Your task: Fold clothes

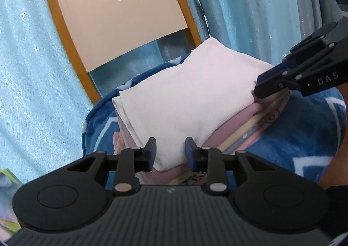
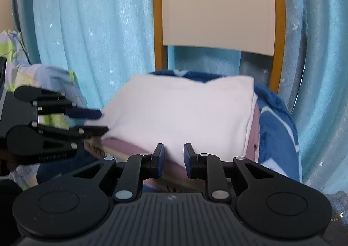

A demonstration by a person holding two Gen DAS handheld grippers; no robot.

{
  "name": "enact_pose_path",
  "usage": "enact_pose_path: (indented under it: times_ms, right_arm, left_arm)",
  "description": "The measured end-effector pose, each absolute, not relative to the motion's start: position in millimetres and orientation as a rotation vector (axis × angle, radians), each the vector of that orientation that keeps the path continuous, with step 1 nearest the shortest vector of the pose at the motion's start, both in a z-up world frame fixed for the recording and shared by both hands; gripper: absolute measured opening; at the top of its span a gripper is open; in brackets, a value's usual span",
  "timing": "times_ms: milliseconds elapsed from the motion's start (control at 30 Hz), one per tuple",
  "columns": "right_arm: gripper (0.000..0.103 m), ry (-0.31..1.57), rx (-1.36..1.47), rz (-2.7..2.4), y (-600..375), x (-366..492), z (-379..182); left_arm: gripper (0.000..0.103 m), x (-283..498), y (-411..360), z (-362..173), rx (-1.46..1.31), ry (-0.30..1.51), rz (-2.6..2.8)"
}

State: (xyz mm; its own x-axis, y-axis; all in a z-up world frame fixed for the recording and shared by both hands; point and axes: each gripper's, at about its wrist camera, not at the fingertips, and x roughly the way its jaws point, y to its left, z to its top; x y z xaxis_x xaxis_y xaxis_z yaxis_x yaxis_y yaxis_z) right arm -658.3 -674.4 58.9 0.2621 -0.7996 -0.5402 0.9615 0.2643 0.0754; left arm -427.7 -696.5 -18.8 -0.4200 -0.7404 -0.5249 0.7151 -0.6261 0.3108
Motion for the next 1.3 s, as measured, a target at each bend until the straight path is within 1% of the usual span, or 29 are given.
enact_pose_path:
  times_ms: [100, 167, 300, 733, 767, 867, 900, 967, 1000, 1033, 1067, 1200, 1300]
  right_arm:
    - [0.024, 0.435, 0.440, -1.251, -681.9, -654.3, 60.0]
    - [0.024, 0.474, 0.444, -1.251, -687.7, -650.3, 53.8]
    - [0.024, 0.485, 0.455, -1.247, -686.2, -653.8, 43.3]
    - [0.025, 0.492, 0.462, -1.286, -664.3, -668.5, 47.4]
    - [0.028, 0.487, 0.462, -1.293, -660.9, -668.7, 48.9]
    - [0.032, 0.479, 0.459, -1.312, -649.4, -670.6, 50.8]
    - [0.033, 0.476, 0.461, -1.319, -645.4, -671.8, 50.7]
    - [0.039, 0.463, 0.478, -1.345, -636.6, -675.7, 49.6]
    - [0.042, 0.455, 0.492, -1.357, -633.1, -677.9, 48.7]
    - [0.044, 0.445, 0.511, -1.368, -629.1, -680.4, 46.7]
    - [0.044, 0.439, 0.528, -1.374, -626.6, -682.3, 44.2]
    - [0.046, 0.425, 0.591, -1.391, -619.5, -688.2, 33.2]
    - [0.048, 0.416, 0.619, -1.395, -617.2, -689.6, 28.2]
  left_arm:
    - [0.026, -428.5, -697.3, -19.9, 0.802, -0.048, -2.096]
    - [0.026, -428.8, -696.8, -20.0, 0.803, -0.048, -2.094]
    - [0.026, -429.5, -696.9, -20.9, 0.809, -0.046, -2.095]
    - [0.024, -432.4, -694.6, -20.4, 0.819, -0.052, -2.084]
    - [0.024, -432.8, -693.7, -19.9, 0.821, -0.052, -2.079]
    - [0.028, -433.1, -691.1, -17.0, 0.819, -0.034, -2.063]
    - [0.034, -432.7, -689.9, -15.6, 0.816, -0.022, -2.054]
    - [0.056, -430.8, -687.4, -13.2, 0.805, 0.012, -2.035]
    - [0.079, -428.7, -685.4, -11.9, 0.789, 0.050, -2.030]
    - [0.097, -426.4, -682.3, -11.2, 0.771, 0.081, -2.027]
    - [0.103, -424.7, -678.5, -10.9, 0.752, 0.104, -2.021]
    - [0.102, -424.2, -669.9, -16.2, 0.770, 0.218, -2.008]
    - [0.102, -426.4, -666.9, -22.0, 0.791, 0.264, -1.978]
